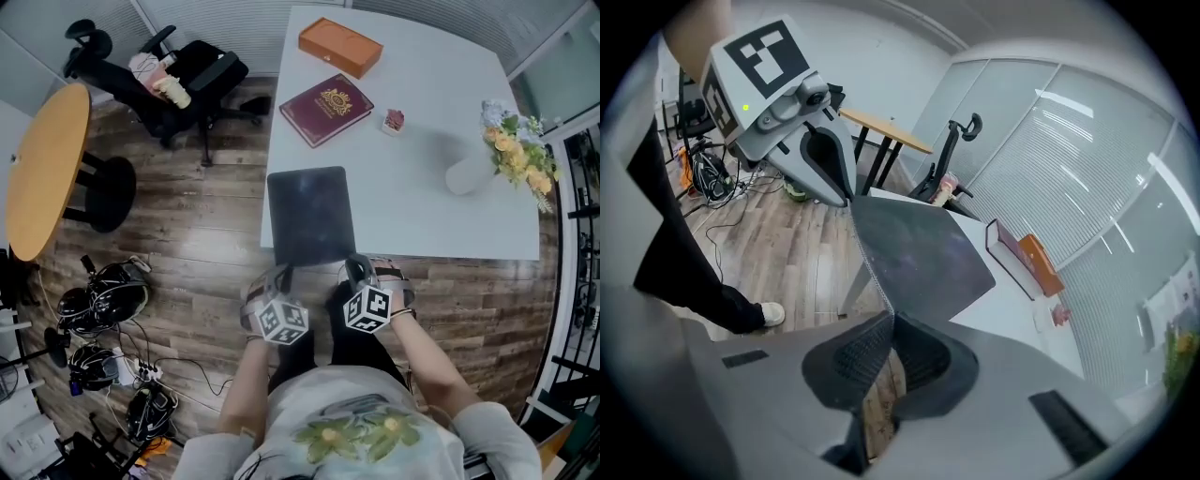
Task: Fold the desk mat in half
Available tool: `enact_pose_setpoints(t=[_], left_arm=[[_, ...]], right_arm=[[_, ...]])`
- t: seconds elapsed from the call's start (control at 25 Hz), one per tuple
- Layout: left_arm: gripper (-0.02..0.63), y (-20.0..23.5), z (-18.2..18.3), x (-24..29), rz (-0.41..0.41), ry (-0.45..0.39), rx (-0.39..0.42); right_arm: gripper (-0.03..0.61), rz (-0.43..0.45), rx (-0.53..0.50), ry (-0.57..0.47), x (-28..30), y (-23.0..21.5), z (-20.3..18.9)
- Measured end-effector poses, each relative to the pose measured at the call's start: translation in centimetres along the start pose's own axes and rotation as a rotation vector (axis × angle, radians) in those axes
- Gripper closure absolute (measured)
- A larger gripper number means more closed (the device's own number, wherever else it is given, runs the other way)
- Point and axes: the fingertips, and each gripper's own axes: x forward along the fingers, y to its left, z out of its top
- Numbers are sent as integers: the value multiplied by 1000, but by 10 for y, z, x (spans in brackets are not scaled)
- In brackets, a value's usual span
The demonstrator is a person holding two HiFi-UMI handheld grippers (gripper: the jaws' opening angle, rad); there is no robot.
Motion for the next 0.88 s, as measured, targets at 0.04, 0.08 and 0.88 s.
enact_pose_setpoints(t=[0.04,0.08,0.88], left_arm=[[592,1,1,-1,-8,1,-18],[594,2,2,-2,-16,2,-37],[597,37,39,-29,-65,-56,-367]], right_arm=[[548,0,8,-1,-1,-2,1],[548,-1,17,-2,-2,-4,2],[548,-10,202,-27,-25,-51,26]])
